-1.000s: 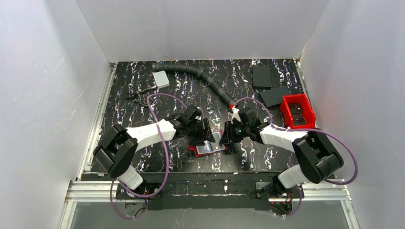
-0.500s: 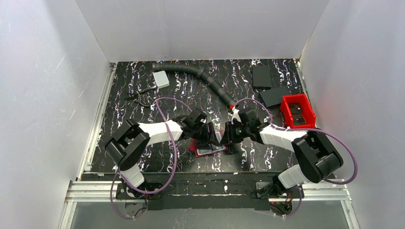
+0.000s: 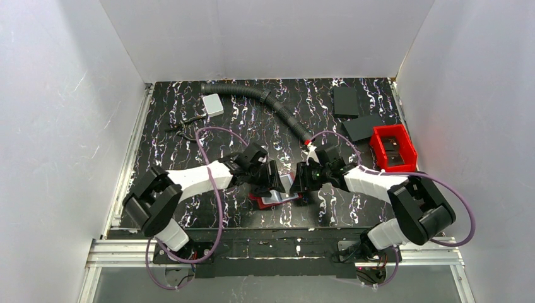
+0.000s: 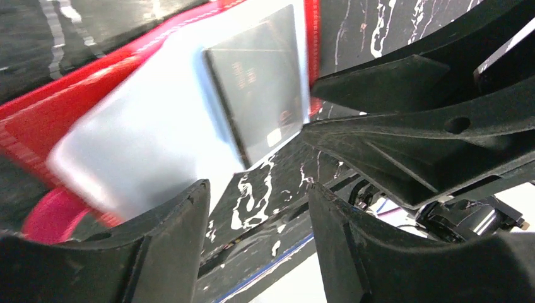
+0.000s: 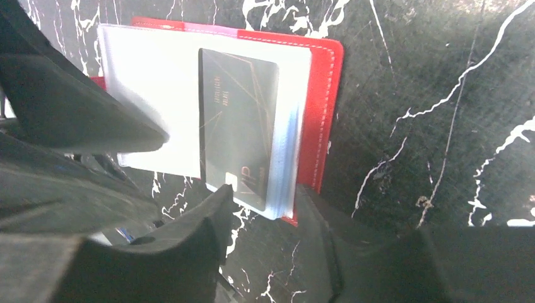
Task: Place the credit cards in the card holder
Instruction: Insert the credit card into the card holder.
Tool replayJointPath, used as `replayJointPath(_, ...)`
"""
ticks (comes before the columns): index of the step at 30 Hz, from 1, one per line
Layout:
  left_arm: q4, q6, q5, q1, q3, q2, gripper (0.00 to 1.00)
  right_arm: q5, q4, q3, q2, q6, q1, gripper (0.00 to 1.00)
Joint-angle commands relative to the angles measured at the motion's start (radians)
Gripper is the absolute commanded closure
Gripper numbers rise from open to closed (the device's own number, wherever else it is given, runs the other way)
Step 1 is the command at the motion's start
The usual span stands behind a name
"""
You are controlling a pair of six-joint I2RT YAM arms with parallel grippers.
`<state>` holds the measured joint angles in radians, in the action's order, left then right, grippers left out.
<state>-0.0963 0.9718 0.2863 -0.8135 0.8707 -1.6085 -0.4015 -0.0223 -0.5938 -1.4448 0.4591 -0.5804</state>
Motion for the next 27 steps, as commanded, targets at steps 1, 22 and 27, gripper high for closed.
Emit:
replayJointPath(1,-0.147,-0.083,-0.068,0.028,-0.020,0.120,0.42,0.066,0.089,-0.039,0.052,-0.041,-0.006,0.45)
replayJointPath(22,-0.117,-0.118,-0.022,0.028,-0.093,0.102,0.65,0.041,0.091,-0.073,0.064,-0.010,-0.006,0.64)
replayJointPath(27,-0.110,-0.114,-0.029,0.028,-0.118,0.107,0.66,0.033,0.075,-0.062,0.041,-0.012,-0.004,0.60)
